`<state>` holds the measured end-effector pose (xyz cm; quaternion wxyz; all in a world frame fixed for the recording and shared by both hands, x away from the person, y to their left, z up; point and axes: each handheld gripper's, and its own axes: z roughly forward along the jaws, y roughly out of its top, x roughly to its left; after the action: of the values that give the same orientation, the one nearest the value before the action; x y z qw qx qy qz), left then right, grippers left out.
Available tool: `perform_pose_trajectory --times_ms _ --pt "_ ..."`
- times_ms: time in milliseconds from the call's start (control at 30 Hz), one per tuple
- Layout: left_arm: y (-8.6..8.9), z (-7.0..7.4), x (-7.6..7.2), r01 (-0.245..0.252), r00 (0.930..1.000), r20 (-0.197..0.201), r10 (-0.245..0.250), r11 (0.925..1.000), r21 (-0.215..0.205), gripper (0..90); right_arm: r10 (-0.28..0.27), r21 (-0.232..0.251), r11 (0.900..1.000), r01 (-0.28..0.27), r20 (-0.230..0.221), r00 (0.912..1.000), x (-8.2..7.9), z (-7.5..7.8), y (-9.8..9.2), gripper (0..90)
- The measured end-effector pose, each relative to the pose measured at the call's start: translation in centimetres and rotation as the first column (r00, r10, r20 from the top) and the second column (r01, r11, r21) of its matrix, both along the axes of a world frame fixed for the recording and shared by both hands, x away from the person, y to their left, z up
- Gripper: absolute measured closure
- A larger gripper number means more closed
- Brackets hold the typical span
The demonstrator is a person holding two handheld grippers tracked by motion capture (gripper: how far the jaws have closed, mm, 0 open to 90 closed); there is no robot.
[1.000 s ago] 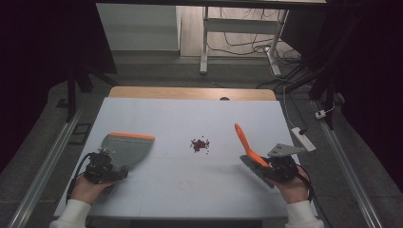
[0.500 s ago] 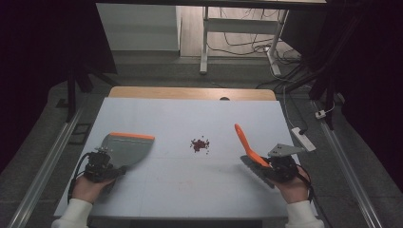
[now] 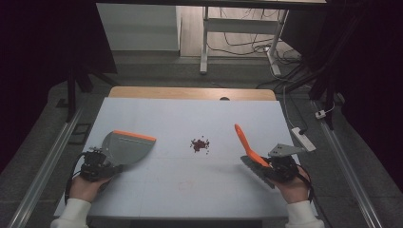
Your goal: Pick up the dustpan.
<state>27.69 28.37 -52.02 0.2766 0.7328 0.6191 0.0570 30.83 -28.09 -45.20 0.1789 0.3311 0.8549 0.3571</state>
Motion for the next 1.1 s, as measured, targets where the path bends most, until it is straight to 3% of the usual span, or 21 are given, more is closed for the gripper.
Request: perform_pose_trajectory --times_ms 800,1100 --pt "1.4 0.3 -0.4 0.028 0.9941 0.106 -0.023 0.9983 -0.052 62.1 -0.006 0.002 1.000 0.006 0.010 0.9999 0.0 0.2 -0.1 69.9" --pt "1.2 1.1 -0.1 0.106 0.9778 0.186 -0.096 0.9933 -0.046 62.1 -0.004 0.005 1.000 0.004 0.016 0.9999 0.0 0.2 -0.1 69.9"
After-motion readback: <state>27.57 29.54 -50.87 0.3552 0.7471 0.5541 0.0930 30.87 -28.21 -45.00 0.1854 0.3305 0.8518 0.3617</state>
